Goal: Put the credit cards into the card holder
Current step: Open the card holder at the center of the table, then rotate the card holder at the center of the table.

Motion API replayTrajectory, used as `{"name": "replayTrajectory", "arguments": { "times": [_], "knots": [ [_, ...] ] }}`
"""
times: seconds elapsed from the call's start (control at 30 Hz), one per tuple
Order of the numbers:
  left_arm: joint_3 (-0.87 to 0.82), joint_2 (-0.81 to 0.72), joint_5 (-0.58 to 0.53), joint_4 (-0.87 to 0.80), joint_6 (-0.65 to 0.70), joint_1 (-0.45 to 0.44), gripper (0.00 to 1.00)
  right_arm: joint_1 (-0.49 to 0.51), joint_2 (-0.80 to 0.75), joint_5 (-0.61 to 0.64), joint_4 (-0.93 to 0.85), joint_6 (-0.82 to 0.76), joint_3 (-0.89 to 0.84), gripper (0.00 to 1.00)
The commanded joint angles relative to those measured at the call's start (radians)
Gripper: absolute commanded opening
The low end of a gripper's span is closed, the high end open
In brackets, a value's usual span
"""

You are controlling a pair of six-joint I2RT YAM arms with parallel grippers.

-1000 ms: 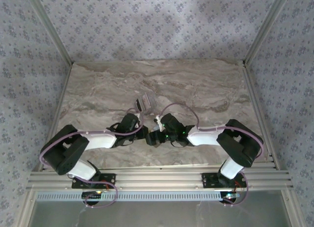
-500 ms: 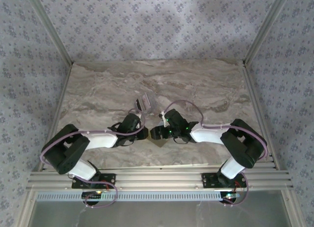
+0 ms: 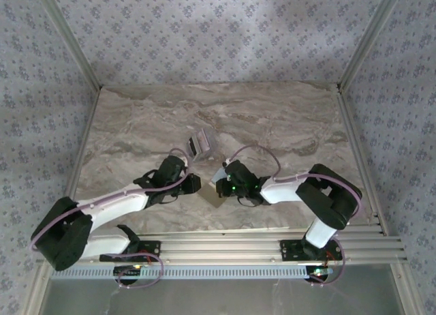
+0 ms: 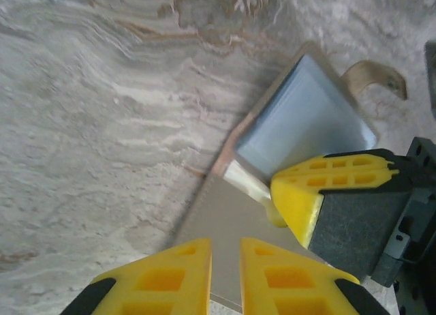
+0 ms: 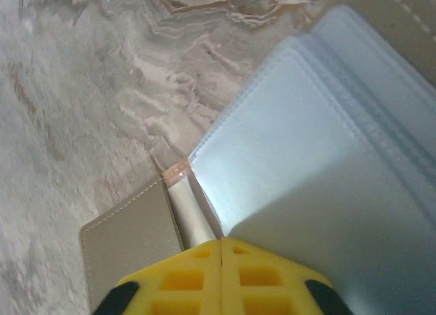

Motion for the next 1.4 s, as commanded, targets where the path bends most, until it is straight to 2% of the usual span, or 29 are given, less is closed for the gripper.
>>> {"name": "replayTrajectory", "arguments": {
  "times": [0.0, 0.33, 0.5, 0.6, 0.67, 0.77, 0.83, 0.97, 1.13, 1.37],
  "knots": [
    [0.041, 0.077, 0.016, 0.019, -0.013, -0.032, 0.17, 0.022, 0.042, 0.139, 0.068, 0.12, -0.046, 0.01],
    [0.077, 0.276, 0.011, 0.116, -0.022, -0.075, 0.16, 0.044, 0.056, 0.314, 0.201, 0.304, -0.159, 0.0],
    [0.105, 0.325, -0.042, 0.064, 0.005, -0.085, 0.15, 0.072, 0.053, 0.334, 0.22, 0.276, -0.149, 0.02],
    [0.105, 0.308, -0.09, 0.005, 0.031, -0.085, 0.15, 0.062, -0.005, 0.309, 0.093, 0.187, -0.097, 0.16],
    [0.105, 0.277, -0.132, -0.045, 0.053, -0.086, 0.15, 0.051, -0.062, 0.299, -0.06, 0.109, -0.038, 0.28],
    [0.116, 0.251, -0.172, -0.105, 0.082, -0.086, 0.15, 0.034, -0.126, 0.295, -0.254, 0.02, 0.054, 0.39],
    [0.129, 0.246, -0.191, -0.133, 0.099, -0.085, 0.15, 0.016, -0.144, 0.279, -0.369, -0.042, 0.122, 0.44],
    [0.151, 0.256, -0.209, -0.163, 0.126, -0.085, 0.15, -0.024, -0.141, 0.25, -0.482, -0.112, 0.208, 0.44],
    [0.174, 0.277, -0.239, -0.188, 0.15, -0.086, 0.15, -0.046, -0.066, 0.183, -0.505, -0.208, 0.288, 0.4],
    [0.181, 0.277, -0.289, -0.21, 0.168, -0.085, 0.15, -0.075, 0.077, 0.152, -0.503, -0.222, 0.348, 0.36]
  ]
}}
